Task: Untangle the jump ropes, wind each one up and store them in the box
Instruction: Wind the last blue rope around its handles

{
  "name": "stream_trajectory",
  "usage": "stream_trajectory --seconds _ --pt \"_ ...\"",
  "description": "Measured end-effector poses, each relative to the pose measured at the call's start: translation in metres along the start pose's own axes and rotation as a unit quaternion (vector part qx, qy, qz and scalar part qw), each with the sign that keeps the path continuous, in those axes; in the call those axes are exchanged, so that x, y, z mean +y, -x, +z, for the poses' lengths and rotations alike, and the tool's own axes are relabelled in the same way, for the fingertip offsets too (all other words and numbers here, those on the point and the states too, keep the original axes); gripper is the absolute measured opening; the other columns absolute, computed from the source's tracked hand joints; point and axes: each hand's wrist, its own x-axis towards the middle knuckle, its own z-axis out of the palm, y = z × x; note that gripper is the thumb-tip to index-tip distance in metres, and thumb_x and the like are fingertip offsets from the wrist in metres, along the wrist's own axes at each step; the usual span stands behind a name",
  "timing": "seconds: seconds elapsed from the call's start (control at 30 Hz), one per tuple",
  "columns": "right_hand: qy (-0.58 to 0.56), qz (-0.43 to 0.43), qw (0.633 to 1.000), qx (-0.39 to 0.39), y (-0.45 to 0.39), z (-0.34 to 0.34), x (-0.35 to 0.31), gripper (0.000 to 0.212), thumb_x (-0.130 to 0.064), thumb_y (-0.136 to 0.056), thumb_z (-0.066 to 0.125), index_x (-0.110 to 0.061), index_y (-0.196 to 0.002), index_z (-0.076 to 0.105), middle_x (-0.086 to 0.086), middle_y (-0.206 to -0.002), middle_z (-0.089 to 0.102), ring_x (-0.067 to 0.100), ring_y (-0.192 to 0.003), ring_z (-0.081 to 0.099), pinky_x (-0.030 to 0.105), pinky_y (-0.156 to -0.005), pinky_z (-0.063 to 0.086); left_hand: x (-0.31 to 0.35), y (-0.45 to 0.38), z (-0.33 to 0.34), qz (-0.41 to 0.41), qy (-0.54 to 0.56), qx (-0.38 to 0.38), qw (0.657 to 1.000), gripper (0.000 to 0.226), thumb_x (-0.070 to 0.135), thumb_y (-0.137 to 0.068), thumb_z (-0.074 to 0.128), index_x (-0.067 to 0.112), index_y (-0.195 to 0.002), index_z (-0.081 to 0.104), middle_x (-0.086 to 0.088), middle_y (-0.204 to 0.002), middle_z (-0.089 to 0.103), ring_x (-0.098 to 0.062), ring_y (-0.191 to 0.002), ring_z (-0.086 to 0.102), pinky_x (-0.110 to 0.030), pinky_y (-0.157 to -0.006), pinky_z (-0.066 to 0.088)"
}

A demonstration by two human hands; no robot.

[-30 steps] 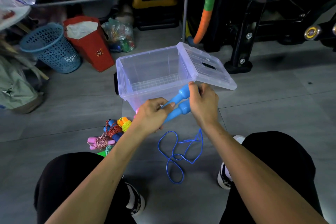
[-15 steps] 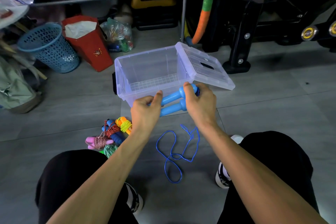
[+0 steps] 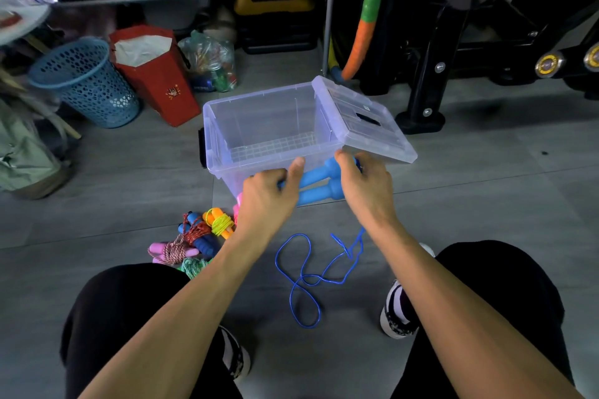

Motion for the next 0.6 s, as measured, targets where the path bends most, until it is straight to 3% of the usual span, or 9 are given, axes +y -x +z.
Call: stream_trajectory --seconds 0.1,0.2,0.27,0.4,0.5,0.6 --pt "0.109 -0.009 0.989 -0.102 0.000 -0.006 0.001 0.051 -0.056 -0.096 0.036 -0.015 -0.081 0.063 0.000 -0.075 0.063 0.017 -0.074 0.062 0.031 -0.070 0.050 -0.001 -0.011 -0.011 -0.067 0.035 0.013 0.997 0.067 0.049 -0.088 0.061 0.011 -0.044 0.028 -0.001 -0.047 0.021 -0.015 -0.047 0.020 -0.022 -0.042 0.022" --pt "0.142 0.023 0.980 -0.135 -0.008 -0.021 -0.001 0.065 -0.060 -0.096 0.031 -0.013 -0.066 0.064 -0.005 -0.054 0.055 0.020 -0.062 0.057 0.032 -0.067 0.045 -0.008 -0.026 -0.023 -0.161 0.064 0.016 0.985 0.060 0.046 -0.086 0.062 0.014 -0.041 0.037 -0.003 -0.041 0.032 -0.015 -0.038 0.026 -0.024 -0.046 0.030" --pt "0.148 0.015 0.975 -0.166 -0.013 -0.031 -0.001 0.058 -0.057 -0.094 0.038 -0.015 -0.060 0.060 -0.010 -0.045 0.049 0.016 -0.054 0.050 0.030 -0.063 0.040 -0.013 -0.031 -0.028 -0.223 0.075 -0.011 0.972 0.053 0.046 -0.086 0.060 0.013 -0.047 0.050 -0.003 -0.035 0.045 -0.014 -0.030 0.034 -0.022 -0.047 0.034" --pt "0.146 -0.054 0.951 -0.266 -0.017 -0.041 -0.001 0.027 -0.034 -0.094 0.055 -0.019 -0.075 0.066 -0.016 -0.050 0.048 0.007 -0.053 0.041 0.025 -0.062 0.035 -0.020 -0.036 -0.038 -0.254 0.043 -0.087 0.962 0.046 0.048 -0.086 0.060 0.012 -0.058 0.053 -0.004 -0.035 0.046 -0.015 -0.026 0.031 -0.020 -0.041 0.029" --pt "0.079 -0.096 0.952 -0.278 -0.023 -0.046 -0.001 0.014 -0.025 -0.091 0.063 -0.027 -0.079 0.071 -0.001 -0.068 0.054 0.011 -0.064 0.046 0.028 -0.067 0.039 -0.025 -0.040 -0.050 -0.261 0.016 -0.151 0.953 0.034 0.041 -0.083 0.058 0.010 -0.070 0.061 -0.012 -0.044 0.051 -0.019 -0.034 0.030 -0.018 -0.040 0.025" --pt "0.053 -0.124 0.945 -0.298 -0.027 -0.049 -0.006 0.002 -0.021 -0.086 0.072 -0.022 -0.086 0.074 -0.001 -0.085 0.072 0.012 -0.077 0.064 0.024 -0.079 0.049 -0.033 -0.041 -0.059 -0.252 -0.040 -0.225 0.940 0.033 0.038 -0.078 0.056 0.006 -0.073 0.063 -0.023 -0.058 0.062 -0.021 -0.038 0.037 -0.019 -0.041 0.029"
